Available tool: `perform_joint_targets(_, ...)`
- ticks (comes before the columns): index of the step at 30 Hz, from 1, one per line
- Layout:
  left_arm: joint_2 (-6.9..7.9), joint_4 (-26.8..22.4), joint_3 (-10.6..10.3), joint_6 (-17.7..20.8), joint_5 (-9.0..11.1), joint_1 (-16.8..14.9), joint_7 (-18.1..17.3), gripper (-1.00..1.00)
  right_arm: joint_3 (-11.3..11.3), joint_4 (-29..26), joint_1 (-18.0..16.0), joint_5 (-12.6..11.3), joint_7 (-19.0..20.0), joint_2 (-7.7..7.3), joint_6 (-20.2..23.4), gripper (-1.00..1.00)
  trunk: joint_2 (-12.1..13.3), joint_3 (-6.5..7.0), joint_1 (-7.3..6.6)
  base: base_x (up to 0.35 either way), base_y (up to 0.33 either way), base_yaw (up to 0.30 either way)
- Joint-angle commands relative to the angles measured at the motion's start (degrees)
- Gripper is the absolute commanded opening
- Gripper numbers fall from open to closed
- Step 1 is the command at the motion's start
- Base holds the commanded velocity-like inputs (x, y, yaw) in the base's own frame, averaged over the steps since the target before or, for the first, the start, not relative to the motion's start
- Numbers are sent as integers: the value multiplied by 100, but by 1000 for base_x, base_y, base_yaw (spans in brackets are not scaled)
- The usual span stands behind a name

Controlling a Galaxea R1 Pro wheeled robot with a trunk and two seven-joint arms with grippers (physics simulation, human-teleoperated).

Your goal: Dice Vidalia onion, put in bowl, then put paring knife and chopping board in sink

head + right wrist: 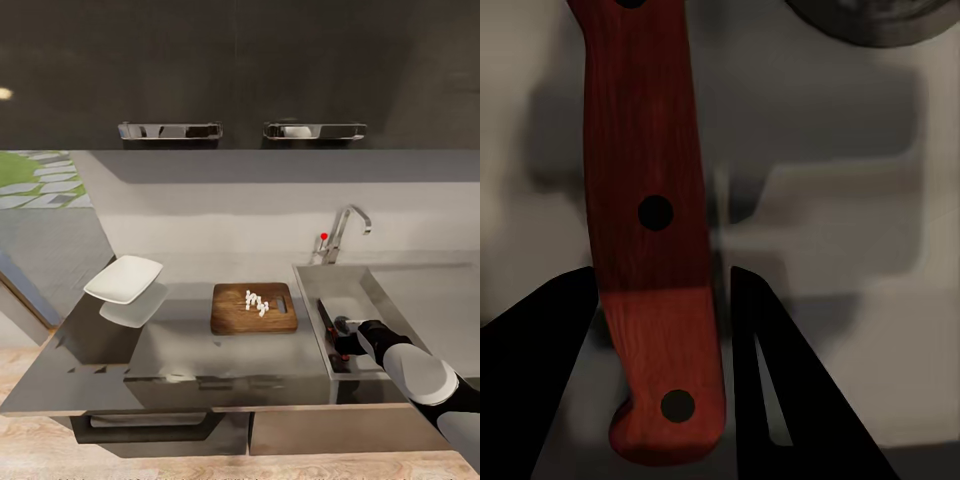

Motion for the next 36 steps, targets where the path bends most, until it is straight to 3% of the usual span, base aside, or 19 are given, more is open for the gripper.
perform_joint_targets(1,-3,20,-48,-31,35,-9,0,100,-33,-11,-4,60,45,3,21,-100,-12,-20,3,0,-62,0)
perform_joint_targets(18,13,21,-48,-32,39,-9,0,100,-33,145,-4,60,35,89,3,-100,-12,-138,3,0,-93,0)
perform_joint_targets(19,13,20,-48,-32,41,-9,0,100,-33,152,-4,60,35,90,0,100,-12,-138,3,0,-1,0)
perform_joint_targets(36,11,24,-48,-32,39,-9,0,100,-61,104,-4,62,55,76,33,100,-12,-139,3,0,0,0)
